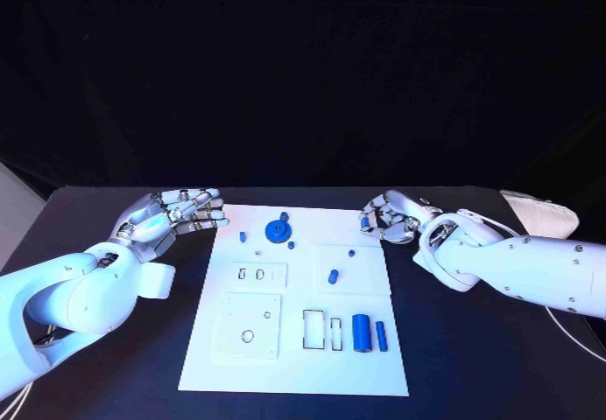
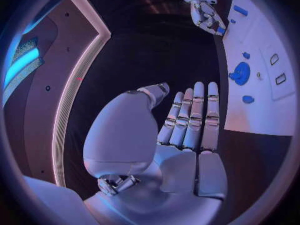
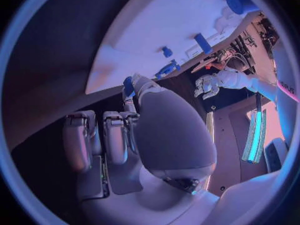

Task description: Assemble the parts on the task board

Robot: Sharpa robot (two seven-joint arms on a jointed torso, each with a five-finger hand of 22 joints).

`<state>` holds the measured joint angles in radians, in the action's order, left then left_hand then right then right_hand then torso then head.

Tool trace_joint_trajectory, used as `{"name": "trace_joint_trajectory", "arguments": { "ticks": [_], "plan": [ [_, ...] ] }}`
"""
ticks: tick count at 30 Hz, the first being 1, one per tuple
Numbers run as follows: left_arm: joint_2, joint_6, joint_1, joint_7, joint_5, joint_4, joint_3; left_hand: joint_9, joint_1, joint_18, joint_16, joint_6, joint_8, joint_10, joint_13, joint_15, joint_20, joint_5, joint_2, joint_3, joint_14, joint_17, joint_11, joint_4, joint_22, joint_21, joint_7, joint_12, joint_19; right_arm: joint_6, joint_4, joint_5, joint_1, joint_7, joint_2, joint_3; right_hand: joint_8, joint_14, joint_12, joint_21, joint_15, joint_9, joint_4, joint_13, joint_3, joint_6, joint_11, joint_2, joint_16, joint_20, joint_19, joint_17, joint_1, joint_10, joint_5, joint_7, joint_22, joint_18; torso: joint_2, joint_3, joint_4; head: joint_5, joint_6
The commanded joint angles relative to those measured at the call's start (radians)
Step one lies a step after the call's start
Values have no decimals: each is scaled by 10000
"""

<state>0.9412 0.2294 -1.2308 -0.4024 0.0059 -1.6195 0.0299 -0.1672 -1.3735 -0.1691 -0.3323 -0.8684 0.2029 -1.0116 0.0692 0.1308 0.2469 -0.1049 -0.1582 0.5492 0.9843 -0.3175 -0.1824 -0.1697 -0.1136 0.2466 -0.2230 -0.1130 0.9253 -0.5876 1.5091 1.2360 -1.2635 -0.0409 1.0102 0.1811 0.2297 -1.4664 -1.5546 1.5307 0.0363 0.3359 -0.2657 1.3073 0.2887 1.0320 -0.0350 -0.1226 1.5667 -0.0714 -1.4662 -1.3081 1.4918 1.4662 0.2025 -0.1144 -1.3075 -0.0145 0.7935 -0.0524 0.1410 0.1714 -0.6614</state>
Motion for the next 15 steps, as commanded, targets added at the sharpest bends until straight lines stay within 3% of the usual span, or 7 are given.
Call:
{"name": "trace_joint_trajectory", "arguments": {
  "ticks": [1, 8, 13, 15],
  "plan": [
    [-41, -154, -2, -62, 24, 36, -5, 15, 29, -126, -43, 50, -54, -72, 4, 17, -27, 45, 32, 51, -79, -10, 0, 17, 16, 42, -177, 55, -72, -230, 336, 240, -157, -555, -30, -18, 222, -1044, -28, 46, 33, 196, 14, 2510, 85, 115, 60, 54, 41, 52, -880, -2627, 48, 922, -61, 80, -2358, 51, -40, -7, -39, -80, 21],
    [-207, -183, -2, -60, 24, 249, 16, 18, 42, -127, -50, 57, -58, -72, 4, 20, -25, 45, 28, 52, -88, -26, -5, 15, 17, 45, -182, 69, -77, -52, 1063, 662, -352, -1545, -762, -22, 266, -1044, 11, 27, 27, 221, 109, 2475, 277, 24, 48, 10, 41, 54, -872, -2627, 82, 888, -90, 57, -2345, 47, -138, -34, -112, -422, 22],
    [-360, -209, -1, -53, 24, 422, 38, 18, 42, -127, -50, 57, -58, -72, 4, 20, -25, 45, 28, 52, -88, -26, -5, 15, 17, 45, -182, 69, -77, 303, 1384, 1193, -307, -2385, -1606, -17, 278, -1044, 53, 24, 12, 228, 145, 2437, 356, -31, 31, -29, 41, 47, -872, -2627, 65, 850, -131, 35, -2344, 46, -208, -50, -90, -546, -7],
    [-433, -227, -1, -35, 24, 487, 47, 19, 42, -127, -53, 56, -57, -75, 5, 20, -24, 45, 28, 54, -90, -30, -4, 17, 18, 45, -181, 70, -78, 498, 1456, 1498, -247, -2773, -1985, -15, 277, -1044, 9, 210, 0, 227, 148, 2478, 393, -70, 19, -47, 41, 40, -957, -2627, 32, 890, -153, 18, -2486, 95, -252, -76, -65, -620, -54]
  ]
}}
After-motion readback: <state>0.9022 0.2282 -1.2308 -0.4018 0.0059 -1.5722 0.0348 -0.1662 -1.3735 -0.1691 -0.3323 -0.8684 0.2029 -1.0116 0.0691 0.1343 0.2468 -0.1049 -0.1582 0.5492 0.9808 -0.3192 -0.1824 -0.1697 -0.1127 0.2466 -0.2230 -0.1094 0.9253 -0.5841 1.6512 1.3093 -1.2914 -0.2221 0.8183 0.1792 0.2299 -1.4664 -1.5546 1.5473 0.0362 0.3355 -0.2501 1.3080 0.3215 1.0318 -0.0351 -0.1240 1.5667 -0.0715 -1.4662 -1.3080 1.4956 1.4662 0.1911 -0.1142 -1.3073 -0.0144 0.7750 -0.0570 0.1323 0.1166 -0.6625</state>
